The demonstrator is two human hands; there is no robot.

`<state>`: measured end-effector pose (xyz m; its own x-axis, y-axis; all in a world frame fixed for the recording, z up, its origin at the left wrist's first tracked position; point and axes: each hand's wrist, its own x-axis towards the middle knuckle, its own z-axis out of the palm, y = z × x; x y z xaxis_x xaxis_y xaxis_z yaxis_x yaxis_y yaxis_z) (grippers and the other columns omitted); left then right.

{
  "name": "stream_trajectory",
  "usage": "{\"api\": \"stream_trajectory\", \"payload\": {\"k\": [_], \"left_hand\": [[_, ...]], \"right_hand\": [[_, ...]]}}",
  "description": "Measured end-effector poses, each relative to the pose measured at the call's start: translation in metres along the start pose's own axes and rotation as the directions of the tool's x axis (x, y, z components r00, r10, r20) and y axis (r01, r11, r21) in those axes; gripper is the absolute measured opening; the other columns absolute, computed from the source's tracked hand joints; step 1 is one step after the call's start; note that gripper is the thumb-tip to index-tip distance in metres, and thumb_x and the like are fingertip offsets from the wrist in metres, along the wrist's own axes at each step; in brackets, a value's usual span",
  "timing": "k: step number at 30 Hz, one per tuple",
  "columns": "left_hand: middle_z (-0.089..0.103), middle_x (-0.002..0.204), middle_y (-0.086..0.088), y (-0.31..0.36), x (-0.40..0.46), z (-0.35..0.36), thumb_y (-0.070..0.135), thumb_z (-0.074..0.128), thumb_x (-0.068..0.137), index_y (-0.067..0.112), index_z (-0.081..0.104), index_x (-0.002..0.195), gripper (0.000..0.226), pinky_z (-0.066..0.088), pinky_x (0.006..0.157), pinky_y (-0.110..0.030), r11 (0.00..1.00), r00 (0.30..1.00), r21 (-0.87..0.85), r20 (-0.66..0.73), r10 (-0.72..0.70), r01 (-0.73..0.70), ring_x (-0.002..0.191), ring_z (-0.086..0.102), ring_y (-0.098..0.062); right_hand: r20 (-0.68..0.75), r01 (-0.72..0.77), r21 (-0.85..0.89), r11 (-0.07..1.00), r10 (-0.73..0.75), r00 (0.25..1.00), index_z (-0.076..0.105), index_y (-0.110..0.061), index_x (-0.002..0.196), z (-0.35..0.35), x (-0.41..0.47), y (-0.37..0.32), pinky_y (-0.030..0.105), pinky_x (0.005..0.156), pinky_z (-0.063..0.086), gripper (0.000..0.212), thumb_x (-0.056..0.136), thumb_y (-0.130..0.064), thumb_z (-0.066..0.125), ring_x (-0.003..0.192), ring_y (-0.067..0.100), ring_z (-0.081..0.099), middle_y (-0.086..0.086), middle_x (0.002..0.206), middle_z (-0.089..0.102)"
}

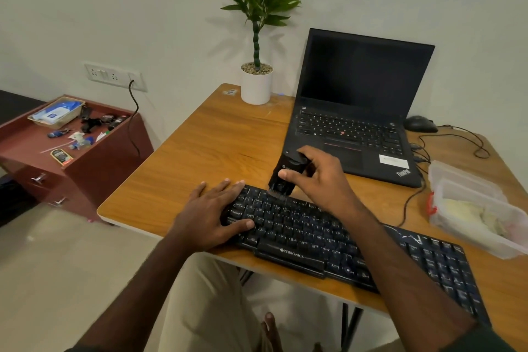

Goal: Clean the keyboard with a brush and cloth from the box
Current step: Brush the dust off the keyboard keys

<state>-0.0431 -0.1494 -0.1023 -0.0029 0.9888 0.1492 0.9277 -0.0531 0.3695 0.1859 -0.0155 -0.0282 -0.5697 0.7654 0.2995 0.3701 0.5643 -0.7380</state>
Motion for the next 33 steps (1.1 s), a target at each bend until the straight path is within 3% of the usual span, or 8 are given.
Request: {"api": "stream_trajectory", "payload": {"k": [5,9,14,18,23,27,30,33], "left_hand": [[0.035,0.159,0.003,-0.002,0.000,0.002,0.093,0.022,0.078,0.031,0.019,0.158,0.101,0.003,0.123,-0.045,1.000,1.000,-0.004,0.003,-0.003,0.003,0.150,0.016,-0.007],[0.034,0.159,0.004,-0.003,0.000,0.002,0.093,0.021,0.078,0.031,0.018,0.158,0.101,0.003,0.124,-0.045,1.000,1.000,0.005,0.007,-0.005,0.005,0.150,0.014,-0.005],[0.034,0.159,0.003,-0.002,0.000,0.001,0.093,0.021,0.078,0.030,0.019,0.158,0.102,0.004,0.124,-0.047,1.000,1.000,0.003,0.011,-0.006,0.006,0.150,0.015,-0.007],[0.036,0.158,0.003,0.000,-0.001,0.000,0.092,0.023,0.079,0.029,0.021,0.157,0.100,0.006,0.123,-0.047,1.000,1.000,-0.001,-0.021,0.007,-0.007,0.150,0.017,-0.007],[0.034,0.159,0.003,0.000,-0.003,0.001,0.089,0.025,0.082,0.026,0.022,0.157,0.098,0.009,0.123,-0.050,0.999,0.999,-0.020,-0.044,0.027,-0.028,0.149,0.018,-0.006],[0.035,0.158,0.000,0.025,-0.009,0.003,0.082,0.037,0.086,0.017,0.033,0.154,0.094,0.015,0.122,-0.053,0.992,0.975,-0.038,-0.189,0.114,-0.123,0.150,0.019,-0.008],[0.039,0.156,0.001,0.062,-0.017,0.018,0.078,0.042,0.088,0.018,0.044,0.149,0.086,0.020,0.120,-0.051,0.969,0.949,0.048,-0.194,0.247,-0.242,0.150,0.023,-0.010],[0.046,0.151,0.002,0.074,-0.020,0.027,0.082,0.042,0.086,0.019,0.052,0.143,0.086,0.031,0.115,-0.051,0.970,0.953,0.103,-0.190,0.234,-0.218,0.146,0.033,-0.011]], "right_hand": [[-0.021,-0.032,-0.129,0.991,0.029,0.999,0.062,-0.022,0.096,-0.005,0.001,0.010,0.019,0.065,0.038,0.025,0.085,-0.036,0.079,0.077,0.003,0.053,-0.008,0.088,0.060],[-0.037,-0.052,0.011,0.999,0.052,0.998,0.065,-0.020,0.093,-0.008,-0.006,0.008,0.016,0.062,0.040,0.021,0.086,-0.034,0.078,0.074,0.012,0.054,0.002,0.087,0.064],[-0.049,-0.054,-0.066,0.996,0.051,0.998,0.064,-0.020,0.094,-0.011,-0.008,0.013,0.017,0.063,0.040,0.022,0.086,-0.034,0.078,0.074,0.006,0.053,-0.004,0.086,0.062],[-0.051,-0.059,0.038,0.998,0.061,0.997,0.065,-0.022,0.092,-0.014,-0.012,0.011,0.017,0.062,0.041,0.018,0.086,-0.033,0.079,0.072,0.008,0.051,-0.001,0.086,0.064],[-0.093,-0.070,-0.071,0.995,0.063,0.994,0.064,-0.020,0.094,-0.022,-0.017,0.016,0.021,0.066,0.041,0.021,0.086,-0.033,0.078,0.076,0.008,0.053,-0.003,0.088,0.061],[-0.121,-0.066,0.032,0.997,0.069,0.990,0.065,-0.021,0.094,-0.022,-0.024,0.011,0.021,0.064,0.043,0.019,0.086,-0.032,0.078,0.077,0.013,0.055,-0.001,0.089,0.065],[-0.082,-0.047,-0.039,0.998,0.043,0.996,0.066,-0.022,0.095,-0.016,-0.029,0.015,0.018,0.063,0.043,0.022,0.085,-0.036,0.079,0.076,0.013,0.056,-0.001,0.088,0.063],[-0.118,-0.098,-0.102,0.990,0.086,0.989,0.066,-0.020,0.098,-0.030,-0.026,0.024,0.018,0.067,0.043,0.024,0.084,-0.036,0.079,0.080,0.009,0.058,-0.004,0.091,0.064]]}}
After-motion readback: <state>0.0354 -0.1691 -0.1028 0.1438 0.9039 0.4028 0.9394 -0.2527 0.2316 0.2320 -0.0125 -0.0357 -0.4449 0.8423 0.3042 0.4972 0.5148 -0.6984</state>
